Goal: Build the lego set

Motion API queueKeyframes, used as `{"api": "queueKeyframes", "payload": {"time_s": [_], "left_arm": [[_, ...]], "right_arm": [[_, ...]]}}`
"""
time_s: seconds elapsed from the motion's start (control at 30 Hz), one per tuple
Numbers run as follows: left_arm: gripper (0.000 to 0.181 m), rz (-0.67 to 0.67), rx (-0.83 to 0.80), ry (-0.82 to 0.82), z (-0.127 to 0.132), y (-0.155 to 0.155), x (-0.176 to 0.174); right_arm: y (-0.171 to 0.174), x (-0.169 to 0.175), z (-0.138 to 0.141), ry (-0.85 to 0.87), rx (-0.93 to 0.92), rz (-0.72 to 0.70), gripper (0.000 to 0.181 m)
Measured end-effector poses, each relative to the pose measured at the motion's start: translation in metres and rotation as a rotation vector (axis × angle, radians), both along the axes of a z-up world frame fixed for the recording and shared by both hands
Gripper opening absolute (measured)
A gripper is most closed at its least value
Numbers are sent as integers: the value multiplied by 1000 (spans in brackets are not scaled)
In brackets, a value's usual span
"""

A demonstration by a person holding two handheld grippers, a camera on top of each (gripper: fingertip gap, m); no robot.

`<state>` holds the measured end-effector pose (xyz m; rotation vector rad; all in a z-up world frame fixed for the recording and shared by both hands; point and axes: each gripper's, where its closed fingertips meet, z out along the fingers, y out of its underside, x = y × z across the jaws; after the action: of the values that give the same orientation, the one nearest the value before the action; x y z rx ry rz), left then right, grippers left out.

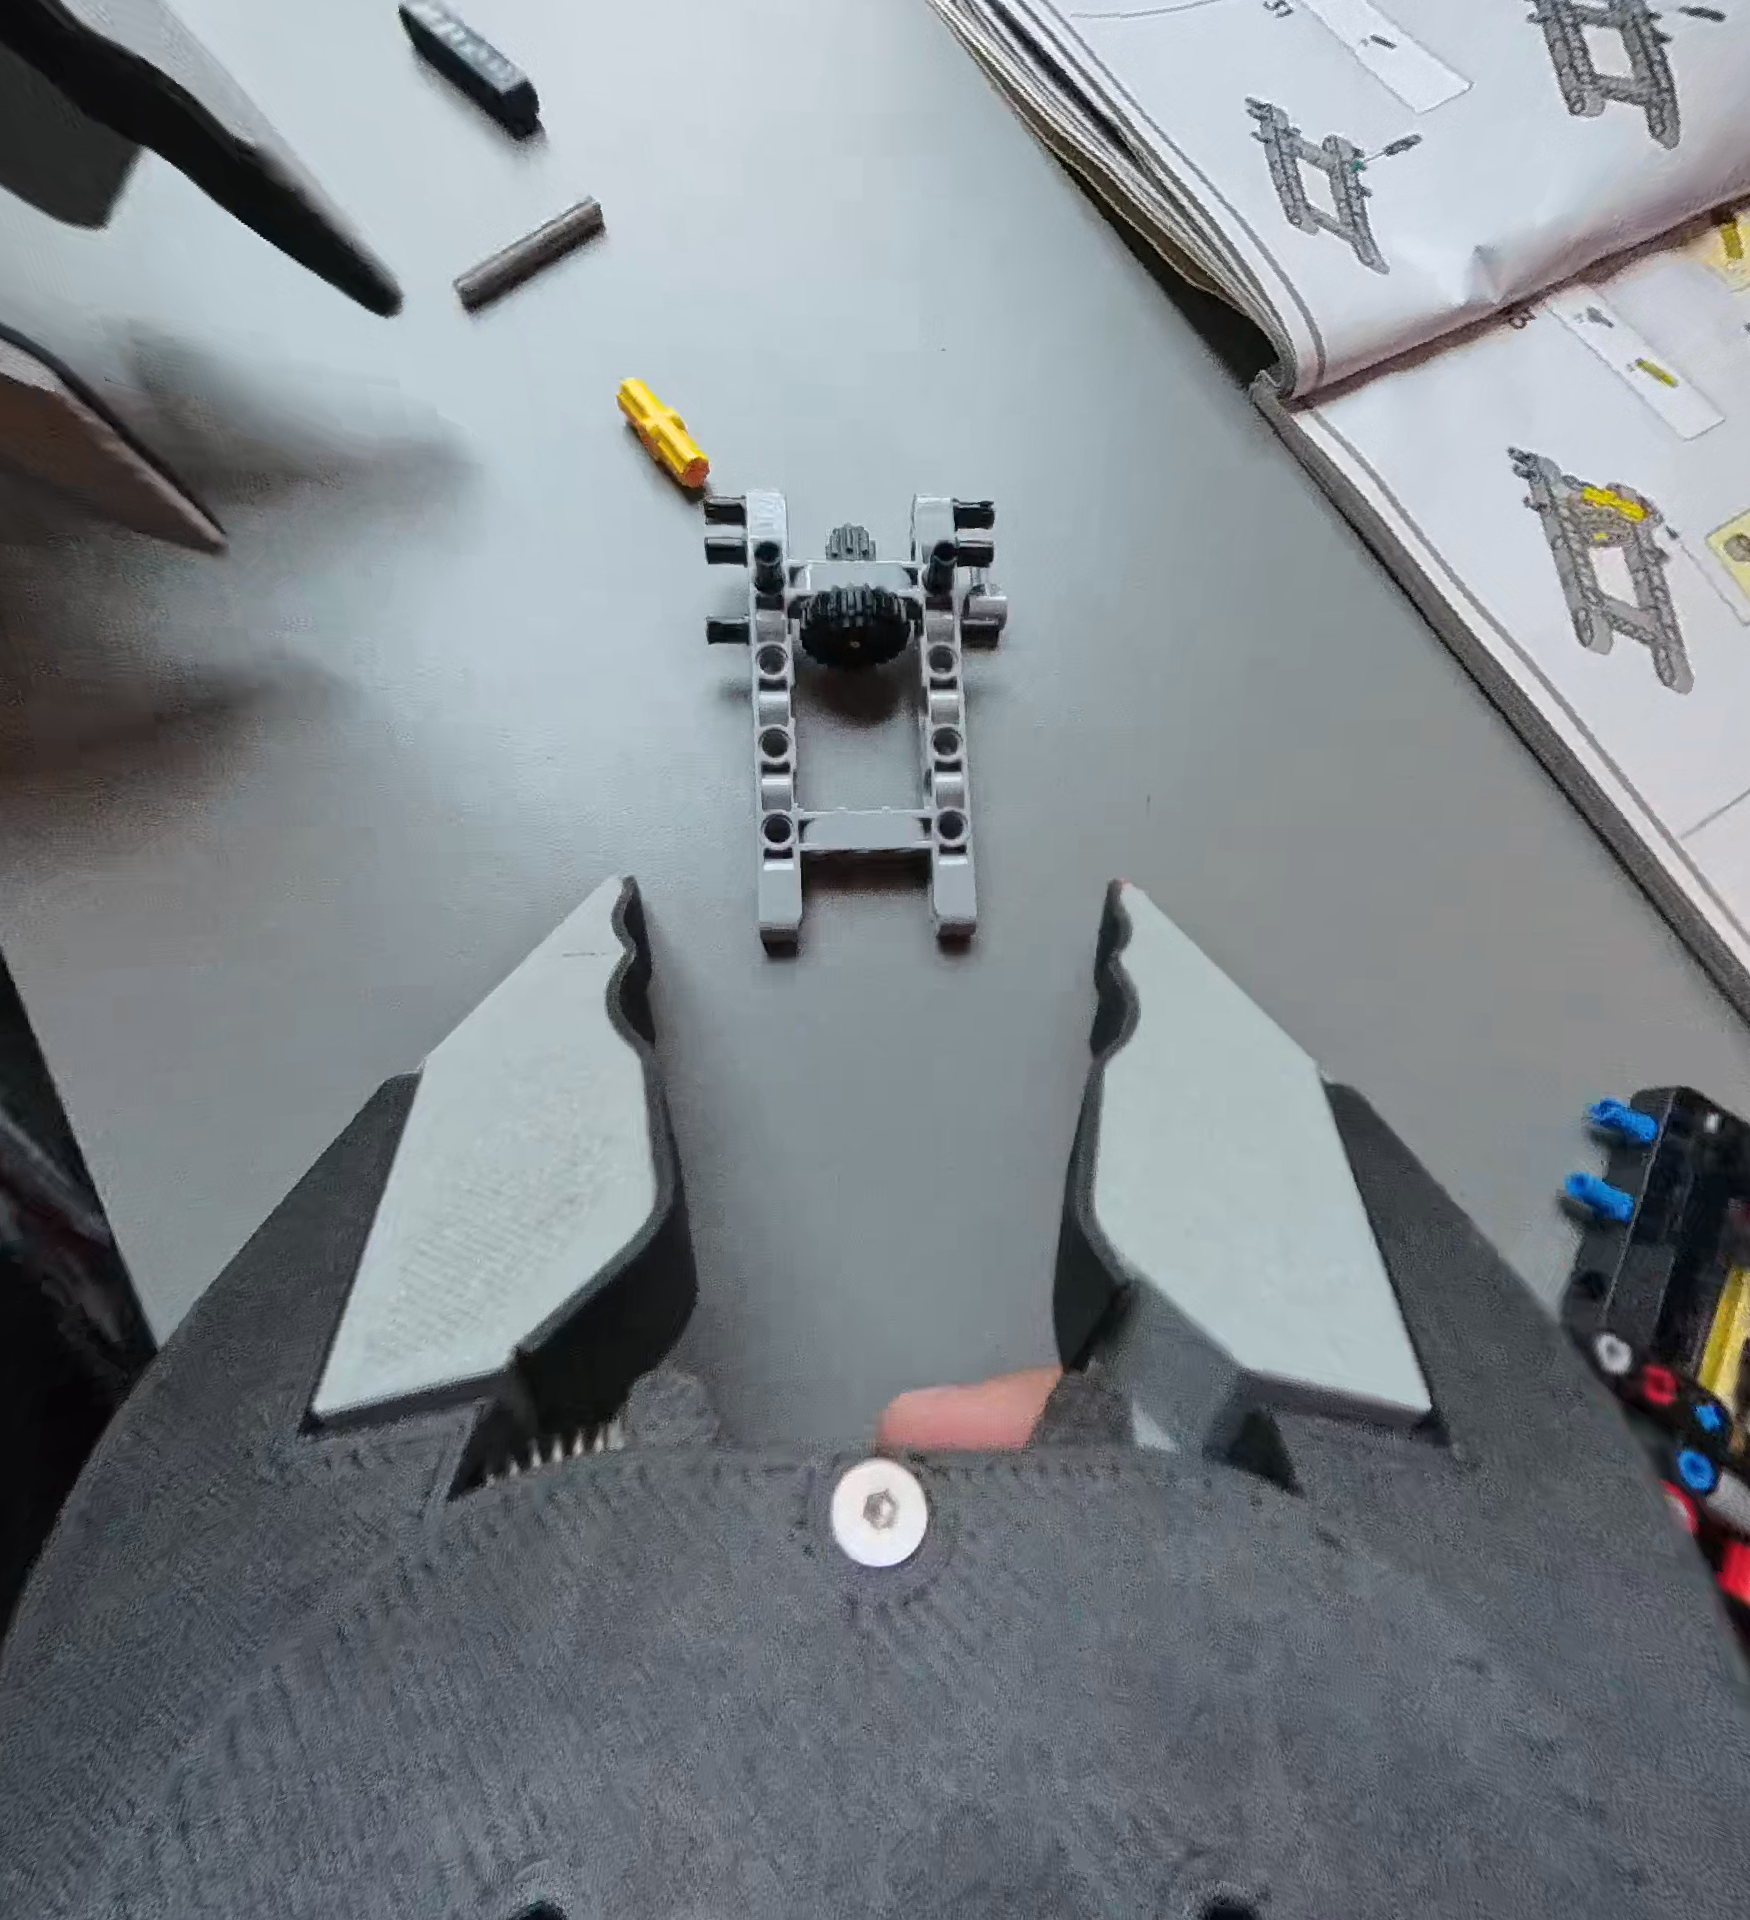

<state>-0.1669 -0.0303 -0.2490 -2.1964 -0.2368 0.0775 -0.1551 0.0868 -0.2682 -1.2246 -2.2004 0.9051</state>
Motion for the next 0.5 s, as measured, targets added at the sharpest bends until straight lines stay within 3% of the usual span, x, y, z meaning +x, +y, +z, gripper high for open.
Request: {"api": "queueKeyframes", "payload": {"time_s": [0.1, 0.2, 0.5], "left_arm": [[55, -101, 25, 15, 6, -10, -5], [54, -153, 3, 45, 6, -15, -27], [52, -238, 21, -77, 5, -5, -42]], "right_arm": [[-2, -10, -2, -35, -45, 64, 74], [2, -19, 0, -45, -83, 111, 41], [-2, -21, 2, -75, -149, 182, 40]]}}
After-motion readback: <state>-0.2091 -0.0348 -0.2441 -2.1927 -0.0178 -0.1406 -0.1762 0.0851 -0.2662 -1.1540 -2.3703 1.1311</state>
